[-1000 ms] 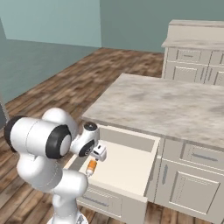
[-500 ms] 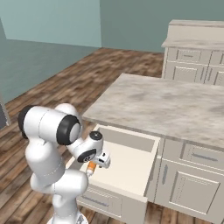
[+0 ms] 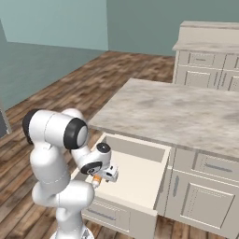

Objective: Restock the sink supplies by placing the sponge and soap dispenser on the counter and next to the sink. Make sure the soap dispenser is upright.

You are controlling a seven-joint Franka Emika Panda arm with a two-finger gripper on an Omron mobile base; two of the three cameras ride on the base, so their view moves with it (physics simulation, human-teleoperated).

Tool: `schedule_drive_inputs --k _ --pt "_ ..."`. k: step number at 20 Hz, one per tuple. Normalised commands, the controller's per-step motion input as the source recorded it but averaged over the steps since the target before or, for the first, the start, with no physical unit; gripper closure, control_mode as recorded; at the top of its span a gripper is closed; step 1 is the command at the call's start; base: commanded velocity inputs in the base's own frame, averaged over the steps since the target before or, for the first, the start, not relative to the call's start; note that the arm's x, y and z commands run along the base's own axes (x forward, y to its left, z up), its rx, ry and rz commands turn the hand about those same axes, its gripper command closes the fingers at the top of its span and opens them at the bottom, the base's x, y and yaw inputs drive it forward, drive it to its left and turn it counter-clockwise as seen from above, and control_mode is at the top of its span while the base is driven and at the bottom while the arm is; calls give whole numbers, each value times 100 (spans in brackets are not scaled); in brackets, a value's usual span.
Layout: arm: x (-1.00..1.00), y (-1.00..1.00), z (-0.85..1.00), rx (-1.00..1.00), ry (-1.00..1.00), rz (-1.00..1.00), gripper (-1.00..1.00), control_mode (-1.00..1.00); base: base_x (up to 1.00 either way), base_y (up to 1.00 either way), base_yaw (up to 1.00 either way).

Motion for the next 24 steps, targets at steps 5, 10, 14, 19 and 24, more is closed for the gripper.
schedule_drive_inputs --k 5,10,14,19,24 --pt "0 1 -20 0 3 9 -100 -100 0 0 0" --pt "0 6 -19 0 2 10 -100 -100 0 0 0" --pt "1 24 -43 0 0 8 -100 -100 0 0 0" --pt "6 11 -18 0 0 5 -100 -100 0 0 0" --pt "13 19 -40 0 0 1 -100 -100 0 0 0"
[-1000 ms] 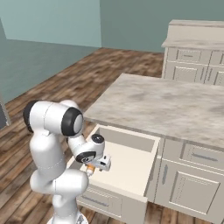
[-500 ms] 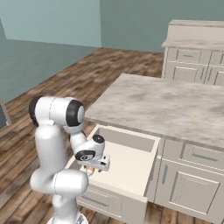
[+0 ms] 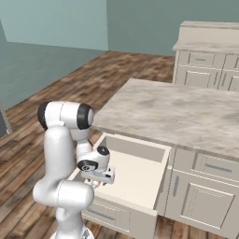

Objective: Restock the sink supplies by placing the sponge and soap dispenser on the counter and next to the sink. Make sure the soap dispenser is upright.

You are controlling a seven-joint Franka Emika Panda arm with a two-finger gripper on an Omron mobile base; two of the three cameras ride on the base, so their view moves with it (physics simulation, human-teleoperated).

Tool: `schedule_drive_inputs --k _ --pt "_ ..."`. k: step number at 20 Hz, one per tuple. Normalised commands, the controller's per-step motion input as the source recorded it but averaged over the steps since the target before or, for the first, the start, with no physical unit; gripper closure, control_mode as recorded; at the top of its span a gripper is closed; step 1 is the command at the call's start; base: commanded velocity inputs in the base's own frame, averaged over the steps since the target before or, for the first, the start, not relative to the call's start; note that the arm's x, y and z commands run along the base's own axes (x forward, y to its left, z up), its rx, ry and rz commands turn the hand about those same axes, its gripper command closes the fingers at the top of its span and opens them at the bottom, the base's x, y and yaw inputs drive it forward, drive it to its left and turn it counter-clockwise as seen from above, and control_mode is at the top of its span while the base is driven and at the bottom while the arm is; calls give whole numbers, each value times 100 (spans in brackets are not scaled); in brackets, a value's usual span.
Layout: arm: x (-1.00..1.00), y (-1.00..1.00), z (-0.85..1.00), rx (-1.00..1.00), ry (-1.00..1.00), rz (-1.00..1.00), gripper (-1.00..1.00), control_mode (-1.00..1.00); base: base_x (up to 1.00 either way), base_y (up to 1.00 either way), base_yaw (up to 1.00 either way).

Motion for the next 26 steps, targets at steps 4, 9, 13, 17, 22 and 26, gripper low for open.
schedule_drive_inputs --k 4,9,13,17,22,26 --pt "21 5 -37 0 0 0 -100 -100 0 0 0" --pt "6 0 -33 0 0 0 -100 -100 0 0 0" --pt "-1 0 -33 0 0 0 100 -100 0 0 0" --pt "0 -3 3 1 0 2 100 -100 0 0 0" --pt "0 -29 70 4 -3 5 100 -100 0 0 0" --pt "-1 -41 100 4 -1 8 100 -100 0 0 0"
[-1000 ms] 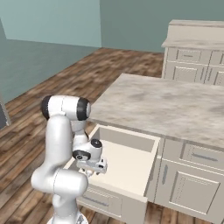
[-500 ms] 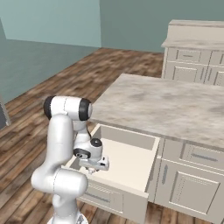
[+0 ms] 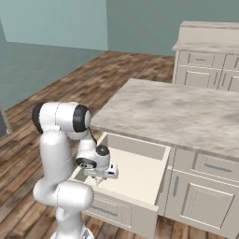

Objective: Restock the sink supplies by placing the sponge and soap dispenser on the counter and next to the sink. Make sure the soap dispenser is upright.

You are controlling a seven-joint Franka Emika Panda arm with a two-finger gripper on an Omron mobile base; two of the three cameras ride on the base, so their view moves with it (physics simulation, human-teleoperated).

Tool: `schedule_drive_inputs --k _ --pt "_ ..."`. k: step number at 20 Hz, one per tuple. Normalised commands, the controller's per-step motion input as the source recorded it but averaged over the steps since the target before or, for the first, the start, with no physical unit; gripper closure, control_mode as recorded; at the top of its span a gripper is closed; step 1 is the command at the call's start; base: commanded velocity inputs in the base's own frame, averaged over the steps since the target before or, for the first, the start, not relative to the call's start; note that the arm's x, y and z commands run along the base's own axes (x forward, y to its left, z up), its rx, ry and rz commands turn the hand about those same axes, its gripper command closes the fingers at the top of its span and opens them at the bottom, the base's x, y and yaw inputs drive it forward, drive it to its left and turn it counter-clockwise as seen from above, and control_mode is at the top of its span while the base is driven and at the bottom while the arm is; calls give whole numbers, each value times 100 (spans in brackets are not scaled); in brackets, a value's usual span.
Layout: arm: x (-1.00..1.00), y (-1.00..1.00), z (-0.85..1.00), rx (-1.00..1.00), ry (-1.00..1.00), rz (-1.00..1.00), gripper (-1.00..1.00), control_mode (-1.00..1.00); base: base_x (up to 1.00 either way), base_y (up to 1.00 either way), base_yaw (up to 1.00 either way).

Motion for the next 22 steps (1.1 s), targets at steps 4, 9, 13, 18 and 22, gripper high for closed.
schedule_drive_inputs --k 4,9,13,18,22 --pt "-3 -33 100 0 0 7 100 -100 0 0 0" --pt "0 -10 100 0 0 4 100 -100 0 0 0" --pt "0 -7 100 0 0 1 100 -100 0 0 0" --pt "-22 -6 100 0 2 1 100 -100 0 0 0" --pt "-64 0 100 0 5 4 100 -100 0 0 0"
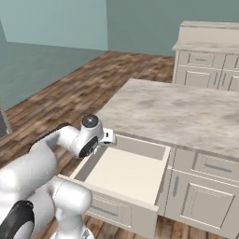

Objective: Restock the sink supplies by placing the sponge and soap dispenser on the counter and next to the sink. Make sure the soap dispenser is upright.

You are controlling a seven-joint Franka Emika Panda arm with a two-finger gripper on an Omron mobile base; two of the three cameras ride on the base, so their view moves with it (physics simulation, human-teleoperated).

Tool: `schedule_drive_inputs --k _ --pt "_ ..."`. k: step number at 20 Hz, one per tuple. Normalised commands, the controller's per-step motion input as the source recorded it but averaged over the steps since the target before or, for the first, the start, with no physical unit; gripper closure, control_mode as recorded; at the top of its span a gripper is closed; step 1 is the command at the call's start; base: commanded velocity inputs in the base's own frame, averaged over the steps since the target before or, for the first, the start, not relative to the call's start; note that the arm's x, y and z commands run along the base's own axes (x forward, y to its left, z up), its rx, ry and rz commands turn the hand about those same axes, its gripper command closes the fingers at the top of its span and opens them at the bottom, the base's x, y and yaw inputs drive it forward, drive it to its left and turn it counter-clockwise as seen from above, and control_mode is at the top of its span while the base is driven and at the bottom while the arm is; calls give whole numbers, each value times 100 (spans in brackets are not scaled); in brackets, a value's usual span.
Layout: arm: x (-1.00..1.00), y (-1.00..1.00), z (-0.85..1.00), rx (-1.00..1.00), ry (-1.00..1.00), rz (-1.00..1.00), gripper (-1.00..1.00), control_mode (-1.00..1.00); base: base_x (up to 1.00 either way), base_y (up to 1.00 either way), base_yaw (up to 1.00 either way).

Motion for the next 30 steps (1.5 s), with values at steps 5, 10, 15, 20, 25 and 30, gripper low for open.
schedule_drive_inputs --k 5,10,15,20,25,30 --pt "-63 4 99 0 7 7 100 -100 0 0 0" --pt "-29 54 60 -9 17 13 100 -100 0 0 0" --pt "0 100 4 -22 31 12 100 -100 0 0 0" --pt "0 78 0 -15 23 11 100 100 1 20 4" --pt "0 0 0 0 0 0 100 100 10 100 24" --pt "0 0 0 0 0 0 100 100 8 100 42"
